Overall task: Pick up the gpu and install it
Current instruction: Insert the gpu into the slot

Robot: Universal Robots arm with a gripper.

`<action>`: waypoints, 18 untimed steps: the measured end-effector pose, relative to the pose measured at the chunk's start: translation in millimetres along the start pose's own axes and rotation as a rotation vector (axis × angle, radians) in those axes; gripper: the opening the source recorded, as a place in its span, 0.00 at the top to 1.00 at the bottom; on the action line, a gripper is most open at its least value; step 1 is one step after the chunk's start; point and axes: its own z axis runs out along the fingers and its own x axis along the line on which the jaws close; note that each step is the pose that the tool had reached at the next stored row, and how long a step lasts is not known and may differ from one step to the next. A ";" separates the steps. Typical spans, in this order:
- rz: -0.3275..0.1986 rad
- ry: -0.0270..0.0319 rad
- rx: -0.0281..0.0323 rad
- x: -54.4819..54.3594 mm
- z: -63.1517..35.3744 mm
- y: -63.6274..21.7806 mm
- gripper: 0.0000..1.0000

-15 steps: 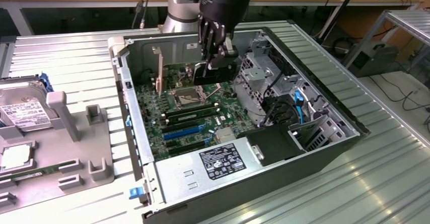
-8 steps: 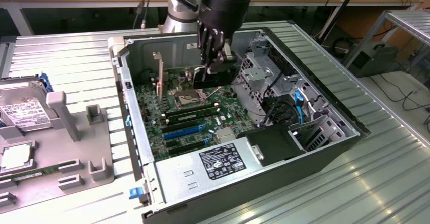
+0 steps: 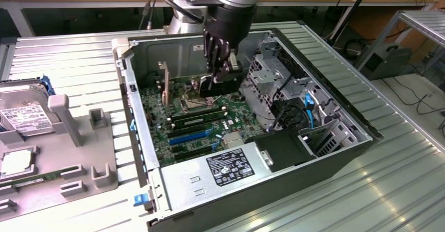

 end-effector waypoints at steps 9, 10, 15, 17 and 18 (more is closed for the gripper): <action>0.000 0.0000 0.0019 0.0 15.2 -0.6 0.73; 0.000 0.0000 0.0021 0.0 16.5 -0.7 0.73; 0.000 0.0003 0.0021 0.1 18.9 -0.8 0.73; 0.000 0.0001 0.0022 0.0 19.0 -0.8 0.73; 0.000 0.0001 0.0022 0.0 19.0 -0.8 0.73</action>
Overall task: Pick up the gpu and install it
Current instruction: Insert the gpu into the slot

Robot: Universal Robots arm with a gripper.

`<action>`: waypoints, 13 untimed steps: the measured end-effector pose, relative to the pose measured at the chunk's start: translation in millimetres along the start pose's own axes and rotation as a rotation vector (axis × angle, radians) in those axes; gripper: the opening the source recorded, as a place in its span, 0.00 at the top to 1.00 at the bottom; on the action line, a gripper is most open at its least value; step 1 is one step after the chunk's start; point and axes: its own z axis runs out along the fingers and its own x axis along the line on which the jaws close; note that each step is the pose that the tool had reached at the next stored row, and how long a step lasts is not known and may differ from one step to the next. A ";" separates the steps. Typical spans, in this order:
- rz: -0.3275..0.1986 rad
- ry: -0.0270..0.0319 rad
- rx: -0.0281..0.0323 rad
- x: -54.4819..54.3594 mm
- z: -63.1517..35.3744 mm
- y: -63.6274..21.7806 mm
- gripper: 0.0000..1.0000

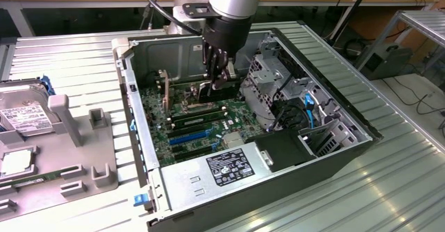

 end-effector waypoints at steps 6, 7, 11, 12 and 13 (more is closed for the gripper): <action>0.000 0.0000 0.0000 0.0 3.0 -0.1 0.73; 0.000 0.0000 -0.0001 0.0 3.8 -0.1 0.73; 0.000 0.0002 -0.0001 0.0 6.5 -0.2 0.73; 0.000 0.0002 -0.0001 0.0 6.6 -0.3 0.73; 0.000 0.0001 0.0000 0.0 6.7 -0.3 0.73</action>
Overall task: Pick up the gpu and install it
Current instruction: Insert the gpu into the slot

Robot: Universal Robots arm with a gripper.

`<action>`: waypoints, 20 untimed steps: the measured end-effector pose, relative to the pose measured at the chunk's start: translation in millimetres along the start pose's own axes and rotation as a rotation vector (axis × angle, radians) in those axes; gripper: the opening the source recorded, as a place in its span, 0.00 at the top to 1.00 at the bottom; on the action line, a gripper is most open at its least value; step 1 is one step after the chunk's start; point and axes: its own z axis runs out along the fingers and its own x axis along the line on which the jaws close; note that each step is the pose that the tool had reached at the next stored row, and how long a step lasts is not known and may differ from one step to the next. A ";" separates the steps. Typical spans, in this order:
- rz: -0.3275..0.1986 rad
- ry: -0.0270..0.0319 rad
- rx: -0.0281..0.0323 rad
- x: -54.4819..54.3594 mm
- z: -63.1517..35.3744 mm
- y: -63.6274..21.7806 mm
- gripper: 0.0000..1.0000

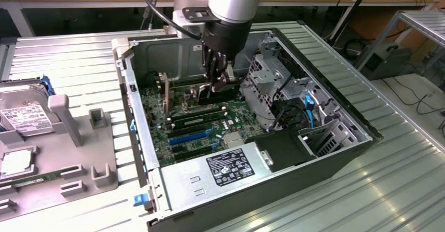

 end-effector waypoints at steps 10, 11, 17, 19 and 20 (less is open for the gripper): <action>0.000 0.0000 0.0019 -0.1 4.5 -0.1 0.73; 0.000 -0.0001 0.0021 -0.1 4.8 -0.1 0.73; 0.000 -0.0001 0.0025 -0.2 6.5 0.1 0.73; 0.000 -0.0001 0.0025 -0.2 6.5 0.0 0.73; 0.000 -0.0002 0.0025 -0.2 6.5 0.0 0.73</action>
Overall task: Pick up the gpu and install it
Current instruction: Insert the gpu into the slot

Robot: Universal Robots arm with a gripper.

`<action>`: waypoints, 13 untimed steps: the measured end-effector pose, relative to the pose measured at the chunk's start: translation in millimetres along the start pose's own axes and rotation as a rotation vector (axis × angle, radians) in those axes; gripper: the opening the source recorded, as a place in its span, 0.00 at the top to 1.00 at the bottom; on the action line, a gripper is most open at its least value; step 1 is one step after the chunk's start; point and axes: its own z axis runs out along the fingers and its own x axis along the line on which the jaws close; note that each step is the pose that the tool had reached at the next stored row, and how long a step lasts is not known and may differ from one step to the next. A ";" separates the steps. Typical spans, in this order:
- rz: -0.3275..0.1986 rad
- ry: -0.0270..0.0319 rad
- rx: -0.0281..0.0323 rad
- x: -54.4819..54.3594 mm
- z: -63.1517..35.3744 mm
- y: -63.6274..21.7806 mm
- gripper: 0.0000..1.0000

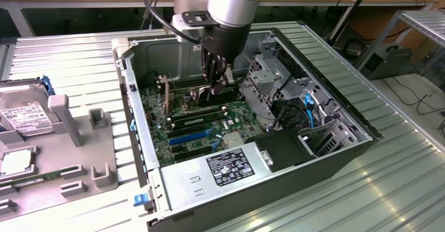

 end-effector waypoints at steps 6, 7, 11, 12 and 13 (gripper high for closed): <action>0.000 0.0002 0.0002 0.0 0.0 0.3 0.73; 0.000 0.0000 0.0015 0.0 0.2 1.3 0.73; 0.000 0.0000 0.0019 7.6 1.3 1.6 0.73; 0.000 0.0000 0.0019 9.1 1.5 1.6 0.73; 0.000 -0.0001 0.0020 10.9 1.9 1.5 0.73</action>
